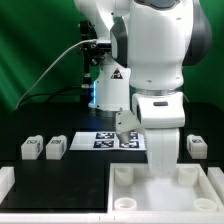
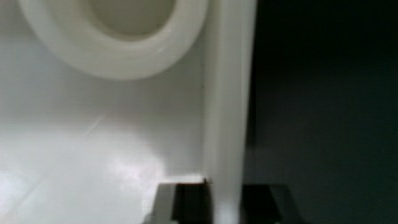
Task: Assemble one leg
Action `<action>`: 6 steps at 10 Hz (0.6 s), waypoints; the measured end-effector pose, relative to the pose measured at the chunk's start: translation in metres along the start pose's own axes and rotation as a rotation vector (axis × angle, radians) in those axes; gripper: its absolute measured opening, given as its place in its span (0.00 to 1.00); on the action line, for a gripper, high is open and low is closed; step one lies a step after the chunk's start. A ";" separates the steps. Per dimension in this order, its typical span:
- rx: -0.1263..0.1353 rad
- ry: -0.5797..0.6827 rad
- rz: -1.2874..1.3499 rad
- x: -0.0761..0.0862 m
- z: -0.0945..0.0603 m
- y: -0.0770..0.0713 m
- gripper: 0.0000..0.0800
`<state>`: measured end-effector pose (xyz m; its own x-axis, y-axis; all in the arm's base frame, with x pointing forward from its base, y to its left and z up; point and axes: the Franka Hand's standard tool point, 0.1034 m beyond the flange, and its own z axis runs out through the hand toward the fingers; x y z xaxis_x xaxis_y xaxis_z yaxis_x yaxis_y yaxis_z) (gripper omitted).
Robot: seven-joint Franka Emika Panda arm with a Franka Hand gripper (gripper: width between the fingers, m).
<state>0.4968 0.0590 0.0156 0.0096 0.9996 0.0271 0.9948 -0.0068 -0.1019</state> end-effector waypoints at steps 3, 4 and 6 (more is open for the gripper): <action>-0.001 0.004 0.014 0.009 0.000 0.000 0.08; -0.004 0.005 0.015 0.008 0.000 0.000 0.08; -0.003 0.005 0.016 0.008 0.000 0.000 0.29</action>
Offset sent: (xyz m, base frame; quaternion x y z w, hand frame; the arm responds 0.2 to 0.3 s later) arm -0.0040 0.0160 -0.0048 -0.0143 0.0151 -0.0164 0.9997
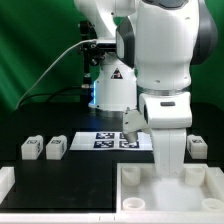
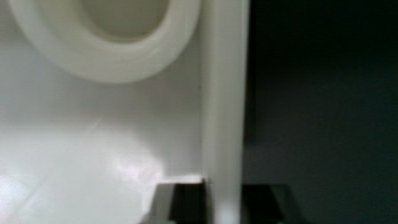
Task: Assemble one leg
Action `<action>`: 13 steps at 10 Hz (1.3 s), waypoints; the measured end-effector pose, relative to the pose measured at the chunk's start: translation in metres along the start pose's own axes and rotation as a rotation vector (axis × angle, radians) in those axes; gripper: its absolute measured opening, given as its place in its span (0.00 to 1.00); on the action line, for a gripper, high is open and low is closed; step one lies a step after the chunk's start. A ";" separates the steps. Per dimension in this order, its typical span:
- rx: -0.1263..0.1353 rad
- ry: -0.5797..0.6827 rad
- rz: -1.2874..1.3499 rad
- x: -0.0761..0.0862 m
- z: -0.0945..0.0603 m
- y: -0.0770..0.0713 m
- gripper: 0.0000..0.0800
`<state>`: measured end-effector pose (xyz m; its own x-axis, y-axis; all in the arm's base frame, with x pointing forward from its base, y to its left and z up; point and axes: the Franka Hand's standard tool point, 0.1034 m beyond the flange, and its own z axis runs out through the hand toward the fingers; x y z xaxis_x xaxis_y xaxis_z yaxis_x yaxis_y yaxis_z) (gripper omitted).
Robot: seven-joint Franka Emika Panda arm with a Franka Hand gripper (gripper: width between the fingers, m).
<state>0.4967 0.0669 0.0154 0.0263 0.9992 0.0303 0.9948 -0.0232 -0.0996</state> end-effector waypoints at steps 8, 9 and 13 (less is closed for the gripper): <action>0.000 0.000 0.001 -0.001 0.000 0.000 0.81; 0.000 0.000 0.002 -0.001 0.000 0.000 0.81; -0.001 0.000 0.003 -0.001 -0.001 0.001 0.81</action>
Offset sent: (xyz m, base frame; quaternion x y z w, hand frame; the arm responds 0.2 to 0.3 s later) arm 0.0000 0.0000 0.0000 0.0000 0.0000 0.0000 1.0000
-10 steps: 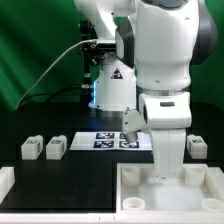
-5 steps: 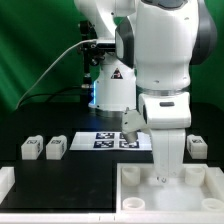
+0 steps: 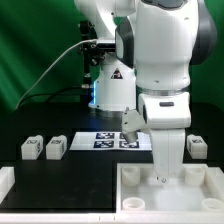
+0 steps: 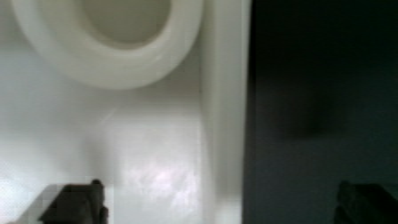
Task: Assemble one leg
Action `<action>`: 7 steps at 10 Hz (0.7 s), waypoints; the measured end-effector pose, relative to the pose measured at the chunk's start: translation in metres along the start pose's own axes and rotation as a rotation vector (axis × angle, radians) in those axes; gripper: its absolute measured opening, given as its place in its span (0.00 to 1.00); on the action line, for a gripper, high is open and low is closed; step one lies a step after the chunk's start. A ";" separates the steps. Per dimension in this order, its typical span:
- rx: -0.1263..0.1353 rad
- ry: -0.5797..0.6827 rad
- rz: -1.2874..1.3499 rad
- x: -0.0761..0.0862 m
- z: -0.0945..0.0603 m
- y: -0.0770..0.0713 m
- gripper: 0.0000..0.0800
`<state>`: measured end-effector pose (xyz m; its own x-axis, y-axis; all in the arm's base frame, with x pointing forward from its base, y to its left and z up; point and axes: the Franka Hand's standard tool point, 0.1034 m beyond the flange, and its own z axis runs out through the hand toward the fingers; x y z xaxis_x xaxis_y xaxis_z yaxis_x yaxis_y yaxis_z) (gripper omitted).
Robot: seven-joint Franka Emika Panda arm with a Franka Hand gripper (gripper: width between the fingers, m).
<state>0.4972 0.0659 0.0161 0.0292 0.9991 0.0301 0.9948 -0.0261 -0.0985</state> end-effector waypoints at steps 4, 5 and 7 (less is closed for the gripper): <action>-0.021 0.005 0.457 0.026 -0.025 -0.019 0.81; -0.028 0.023 0.593 0.037 -0.025 -0.025 0.81; -0.020 0.040 0.781 0.039 -0.024 -0.026 0.81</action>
Offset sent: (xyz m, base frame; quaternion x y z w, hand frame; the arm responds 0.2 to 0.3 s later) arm -0.0345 0.0369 0.0202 -0.0079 0.0257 0.3987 0.9167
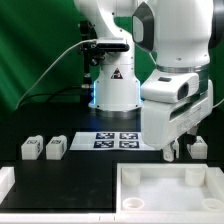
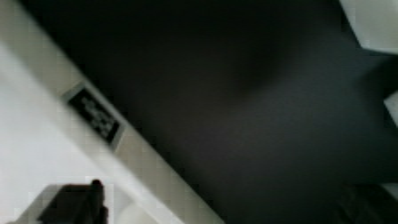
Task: Assemble one leg
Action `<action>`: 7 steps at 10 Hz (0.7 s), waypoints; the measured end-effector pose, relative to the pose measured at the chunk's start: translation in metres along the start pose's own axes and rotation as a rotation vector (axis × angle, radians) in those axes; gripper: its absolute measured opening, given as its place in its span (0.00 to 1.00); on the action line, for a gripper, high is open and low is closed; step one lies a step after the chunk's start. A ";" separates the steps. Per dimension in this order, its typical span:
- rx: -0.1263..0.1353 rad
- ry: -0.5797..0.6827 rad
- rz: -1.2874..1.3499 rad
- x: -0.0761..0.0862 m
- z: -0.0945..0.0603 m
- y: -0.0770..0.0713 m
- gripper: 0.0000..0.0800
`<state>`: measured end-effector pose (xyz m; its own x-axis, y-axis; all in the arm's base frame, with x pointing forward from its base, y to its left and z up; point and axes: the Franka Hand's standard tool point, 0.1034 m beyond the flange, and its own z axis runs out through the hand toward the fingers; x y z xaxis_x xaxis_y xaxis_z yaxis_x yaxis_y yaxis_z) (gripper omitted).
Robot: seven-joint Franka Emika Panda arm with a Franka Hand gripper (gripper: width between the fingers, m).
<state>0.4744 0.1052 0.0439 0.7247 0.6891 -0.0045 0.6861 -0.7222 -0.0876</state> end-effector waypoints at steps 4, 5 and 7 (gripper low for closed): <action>0.035 -0.002 0.568 0.001 0.017 -0.049 0.81; 0.037 -0.004 0.660 0.006 0.018 -0.066 0.81; 0.037 -0.012 0.676 0.008 0.019 -0.075 0.81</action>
Offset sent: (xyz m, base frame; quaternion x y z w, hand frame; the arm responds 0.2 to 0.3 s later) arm -0.0431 0.0465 -0.0125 -0.0001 0.0089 0.3565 0.9342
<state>0.4275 0.1657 0.0311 0.9929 0.0871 -0.0814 0.0792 -0.9923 -0.0957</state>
